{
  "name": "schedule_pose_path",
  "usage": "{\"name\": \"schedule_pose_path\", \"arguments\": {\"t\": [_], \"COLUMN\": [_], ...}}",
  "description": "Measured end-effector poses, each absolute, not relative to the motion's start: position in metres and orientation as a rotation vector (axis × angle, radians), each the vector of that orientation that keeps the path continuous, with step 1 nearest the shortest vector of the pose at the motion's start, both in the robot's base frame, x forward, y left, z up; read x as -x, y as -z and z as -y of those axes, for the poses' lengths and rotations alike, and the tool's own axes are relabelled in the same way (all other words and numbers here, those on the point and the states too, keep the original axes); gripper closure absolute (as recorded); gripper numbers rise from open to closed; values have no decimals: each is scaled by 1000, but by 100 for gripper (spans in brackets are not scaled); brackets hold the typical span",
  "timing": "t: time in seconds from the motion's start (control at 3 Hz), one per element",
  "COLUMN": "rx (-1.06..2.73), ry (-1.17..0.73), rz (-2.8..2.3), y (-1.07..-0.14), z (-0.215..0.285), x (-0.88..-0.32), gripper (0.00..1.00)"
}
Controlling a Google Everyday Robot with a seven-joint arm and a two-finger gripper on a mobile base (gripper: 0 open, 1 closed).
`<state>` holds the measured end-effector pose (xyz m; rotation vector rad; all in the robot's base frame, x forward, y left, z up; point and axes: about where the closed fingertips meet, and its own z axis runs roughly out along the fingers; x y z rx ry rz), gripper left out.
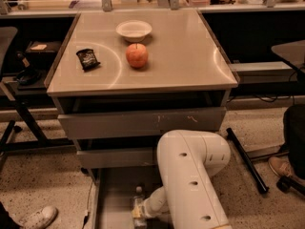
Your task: Pick blue plastic bottle from bottom drawer and place on counter
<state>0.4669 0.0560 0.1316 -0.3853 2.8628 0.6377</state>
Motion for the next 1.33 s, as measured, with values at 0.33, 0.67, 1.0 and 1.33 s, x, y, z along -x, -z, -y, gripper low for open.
{"name": "schedule_pose_path", "arguments": {"t": [0.33,0.67,1.0,1.33], "rx": [410,441,398,308], "ry": [-657,-725,-737,-648], "rz": [-2871,-2854,-2874,-2833], "y": [-133,-161,-206,-276], "z": [-61,-70,-62,-35], "x": [-458,-437,-402,-385], "gripper": [88,100,100,100]}}
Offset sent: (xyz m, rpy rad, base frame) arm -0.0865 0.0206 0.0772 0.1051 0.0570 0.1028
